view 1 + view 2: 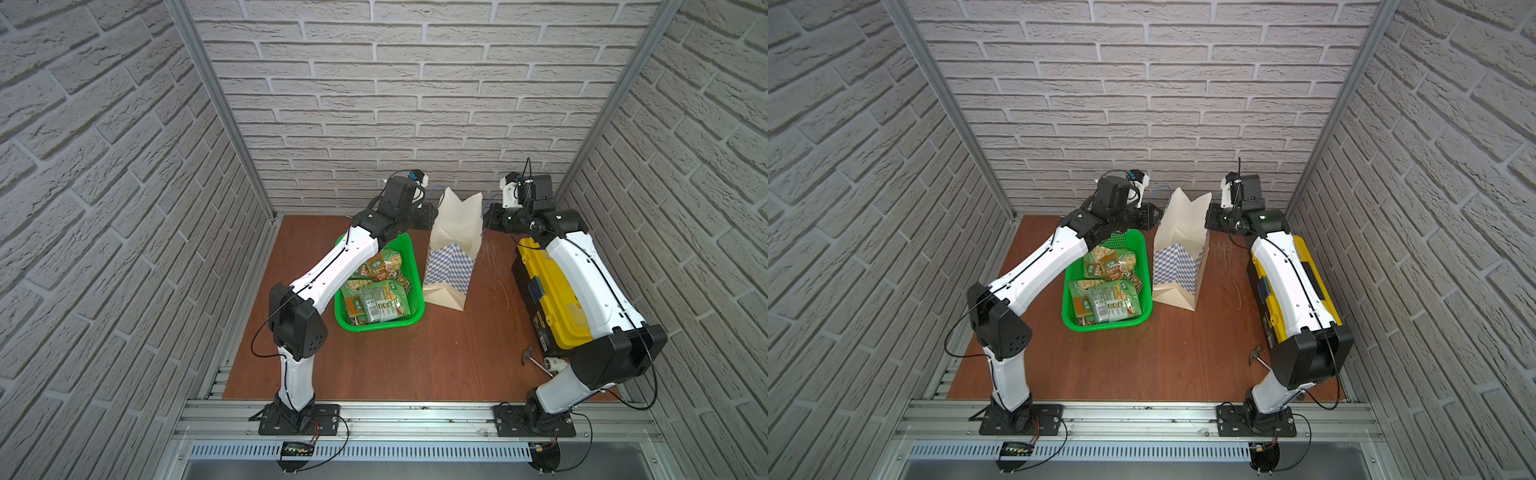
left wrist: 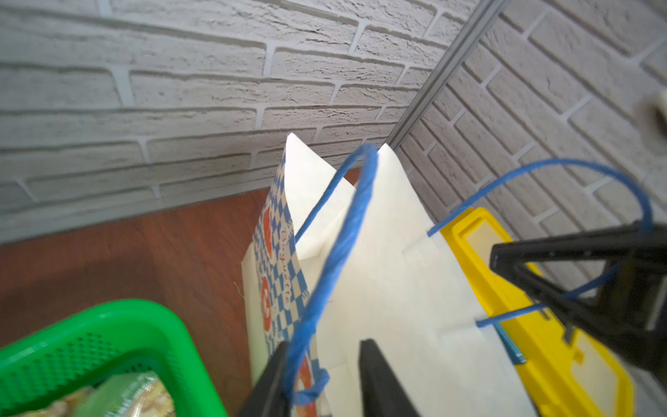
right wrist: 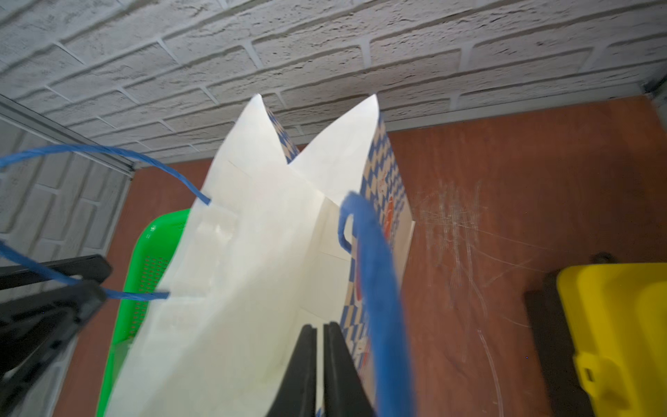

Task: Place the condiment packets inside the bag
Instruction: Open the paper bag at the center of the board.

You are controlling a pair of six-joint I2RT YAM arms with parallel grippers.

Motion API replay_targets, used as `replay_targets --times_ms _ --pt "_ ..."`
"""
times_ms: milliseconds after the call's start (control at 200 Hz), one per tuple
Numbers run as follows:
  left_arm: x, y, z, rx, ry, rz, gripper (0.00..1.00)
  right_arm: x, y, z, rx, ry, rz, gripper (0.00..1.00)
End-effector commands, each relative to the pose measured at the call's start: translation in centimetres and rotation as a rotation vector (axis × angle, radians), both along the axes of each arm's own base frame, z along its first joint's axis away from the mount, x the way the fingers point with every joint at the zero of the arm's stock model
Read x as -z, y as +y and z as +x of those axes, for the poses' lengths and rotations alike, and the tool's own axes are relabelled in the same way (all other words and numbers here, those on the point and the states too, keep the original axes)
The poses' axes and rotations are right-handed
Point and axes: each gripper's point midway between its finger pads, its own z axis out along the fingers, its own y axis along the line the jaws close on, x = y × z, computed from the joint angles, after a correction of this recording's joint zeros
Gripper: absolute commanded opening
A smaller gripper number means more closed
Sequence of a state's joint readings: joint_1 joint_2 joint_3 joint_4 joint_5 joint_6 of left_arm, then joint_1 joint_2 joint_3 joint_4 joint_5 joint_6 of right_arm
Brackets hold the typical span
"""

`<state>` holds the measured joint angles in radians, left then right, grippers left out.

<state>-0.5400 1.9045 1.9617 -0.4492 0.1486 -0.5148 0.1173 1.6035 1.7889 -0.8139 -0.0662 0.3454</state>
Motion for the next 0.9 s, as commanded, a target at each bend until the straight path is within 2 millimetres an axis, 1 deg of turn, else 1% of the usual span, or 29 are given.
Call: replay_targets --times_ms 0,65,175,275,375,385,440,545,640,735,810,890 --pt "-3.1 1.1 -1.1 -0.029 -0.043 -0.018 0.19 -4.5 -2.4 -2.4 0.064 -0.092 -0.119 0.03" --pt "-3.4 1.6 -1.6 -0.039 -0.039 -0.013 0.11 -5.3 -3.1 -3.2 0.078 -0.105 -0.147 0.03" --pt "-3.9 2.7 -2.6 -0.061 -0.040 -0.007 0.04 -6.2 -3.5 -4.4 0.079 -0.120 -0.161 0.03" --pt "-3.7 3.9 -3.7 -0.087 -0.041 -0.001 0.03 -6.6 -4.1 -5.1 0.086 -0.140 -0.162 0.03" --pt "-3.6 5.1 -5.0 -0.113 -0.049 -0.009 0.03 -6.4 -4.8 -5.5 0.100 -0.146 -0.147 0.03" --pt "-3.3 5.2 -5.1 -0.115 -0.044 -0.007 0.03 -6.3 -4.8 -5.5 0.103 -0.146 -0.144 0.03" --pt "-3.2 5.6 -5.9 -0.121 -0.043 -0.024 0.03 -6.3 -4.9 -5.5 0.098 -0.158 -0.133 0.03" --pt "-2.2 5.8 -7.0 -0.121 -0.018 -0.072 0.05 -5.4 -4.7 -5.5 0.085 -0.161 -0.120 0.03" --pt "-0.6 5.6 -7.5 -0.115 0.012 -0.109 0.05 -3.5 -4.7 -5.3 0.082 -0.139 -0.119 0.03" --pt "1.2 5.1 -7.6 -0.106 0.049 -0.131 0.05 -1.4 -5.2 -5.4 0.096 -0.111 -0.132 0.03" --pt "2.2 4.6 -7.6 -0.094 0.081 -0.144 0.06 0.1 -5.7 -5.5 0.110 -0.082 -0.141 0.03" --pt "2.4 3.9 -7.6 -0.070 0.104 -0.168 0.08 0.4 -6.0 -5.8 0.116 -0.078 -0.138 0.03"
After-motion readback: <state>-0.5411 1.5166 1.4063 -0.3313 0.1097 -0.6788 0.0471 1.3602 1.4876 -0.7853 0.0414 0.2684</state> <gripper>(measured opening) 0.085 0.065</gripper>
